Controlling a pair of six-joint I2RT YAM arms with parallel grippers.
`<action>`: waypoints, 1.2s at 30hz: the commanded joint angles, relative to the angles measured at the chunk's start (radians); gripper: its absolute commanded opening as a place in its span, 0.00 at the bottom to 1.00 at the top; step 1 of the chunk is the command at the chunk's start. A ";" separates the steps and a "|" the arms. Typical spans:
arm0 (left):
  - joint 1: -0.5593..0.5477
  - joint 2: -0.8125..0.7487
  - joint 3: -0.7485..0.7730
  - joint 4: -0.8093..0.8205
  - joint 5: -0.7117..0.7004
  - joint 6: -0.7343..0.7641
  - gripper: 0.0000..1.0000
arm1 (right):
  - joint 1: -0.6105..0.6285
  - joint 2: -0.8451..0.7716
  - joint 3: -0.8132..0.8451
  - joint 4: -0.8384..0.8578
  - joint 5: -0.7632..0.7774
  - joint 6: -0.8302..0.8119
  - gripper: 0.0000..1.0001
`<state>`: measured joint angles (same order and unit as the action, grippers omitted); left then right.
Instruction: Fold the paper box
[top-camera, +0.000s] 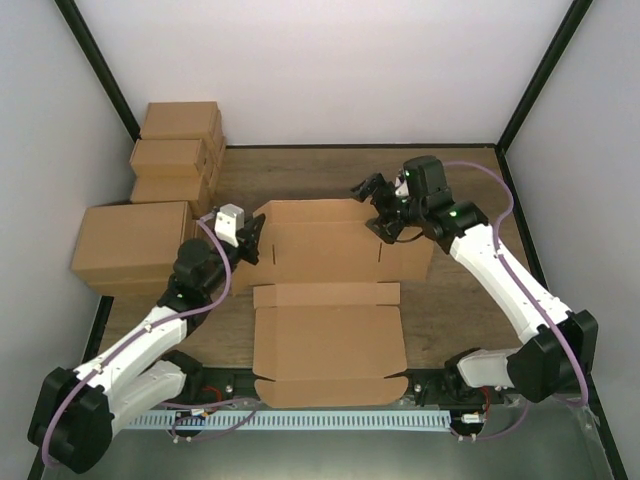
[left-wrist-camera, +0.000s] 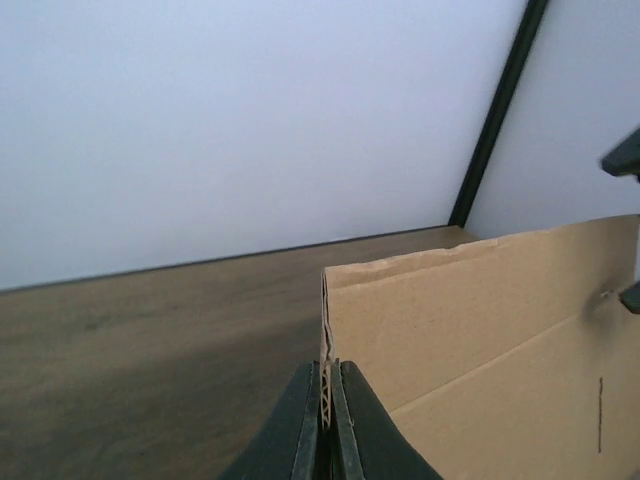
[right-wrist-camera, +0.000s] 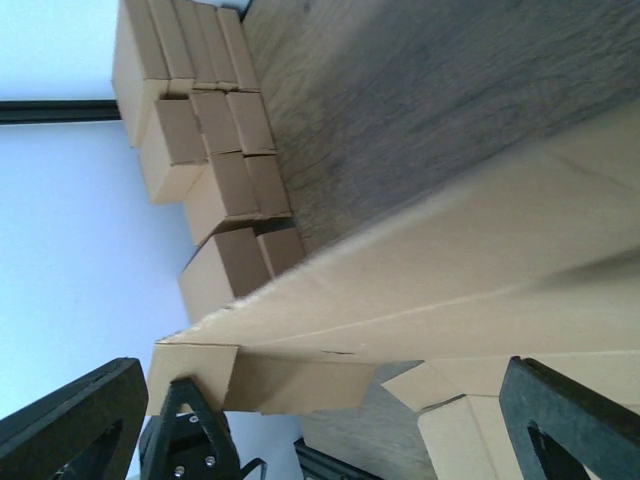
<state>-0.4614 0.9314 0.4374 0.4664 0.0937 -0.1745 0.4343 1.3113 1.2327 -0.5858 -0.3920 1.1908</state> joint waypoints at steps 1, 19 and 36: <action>-0.020 -0.017 -0.005 0.141 0.104 0.111 0.04 | -0.005 -0.020 0.072 0.040 -0.041 0.026 1.00; -0.118 -0.095 -0.093 0.183 0.053 0.351 0.04 | 0.034 -0.110 -0.020 -0.049 0.016 0.209 1.00; -0.209 -0.120 -0.123 0.169 0.047 0.474 0.04 | 0.034 -0.114 -0.135 0.011 0.008 0.303 0.73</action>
<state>-0.6521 0.8261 0.3305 0.6170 0.1326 0.2504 0.4618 1.2129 1.1179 -0.5869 -0.3759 1.4841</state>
